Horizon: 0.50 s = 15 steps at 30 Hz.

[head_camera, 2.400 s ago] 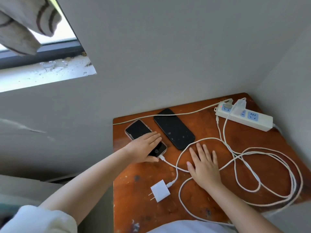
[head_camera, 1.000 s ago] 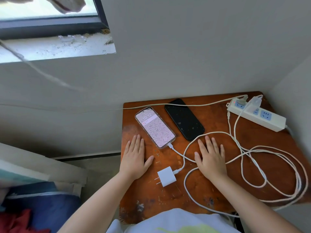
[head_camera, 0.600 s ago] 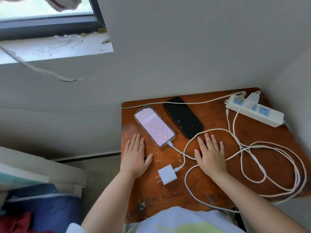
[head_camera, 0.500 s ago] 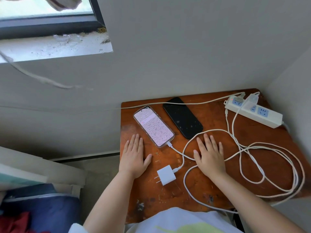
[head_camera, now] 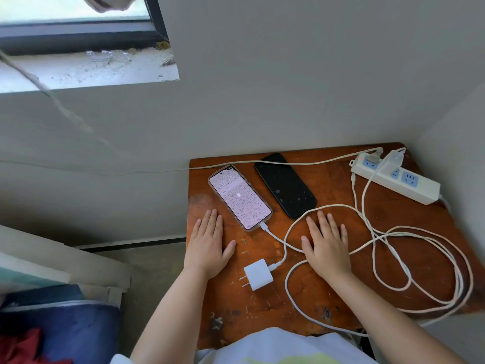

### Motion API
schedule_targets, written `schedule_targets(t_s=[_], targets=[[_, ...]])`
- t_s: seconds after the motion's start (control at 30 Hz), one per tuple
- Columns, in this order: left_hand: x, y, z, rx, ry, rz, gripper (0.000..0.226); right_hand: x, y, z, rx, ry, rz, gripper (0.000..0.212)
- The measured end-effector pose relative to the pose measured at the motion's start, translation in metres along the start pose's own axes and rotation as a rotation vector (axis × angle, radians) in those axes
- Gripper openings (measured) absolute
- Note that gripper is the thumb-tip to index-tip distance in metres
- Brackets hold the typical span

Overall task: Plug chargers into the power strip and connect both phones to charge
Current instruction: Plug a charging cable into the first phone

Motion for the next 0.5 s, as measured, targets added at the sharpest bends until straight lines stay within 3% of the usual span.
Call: schedule_targets(t_s=[0.4, 0.5], targets=[[0.0008, -0.0006, -0.0002, -0.009, 0.002, 0.018, 0.072, 0.0018, -0.0029, 0.0003, 0.009, 0.006, -0.016, 0.048], [0.0009, -0.0005, 0.0005, -0.015, 0.001, 0.019, 0.071, 0.0028, -0.0046, 0.0010, 0.007, 0.012, -0.015, 0.057]])
Point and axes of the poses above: each hand's wrist, its own z-axis away from the middle knuckle, its own y-axis out of the palm, x = y × z, the point moved 1 cm from there along -z, towards the middle knuckle
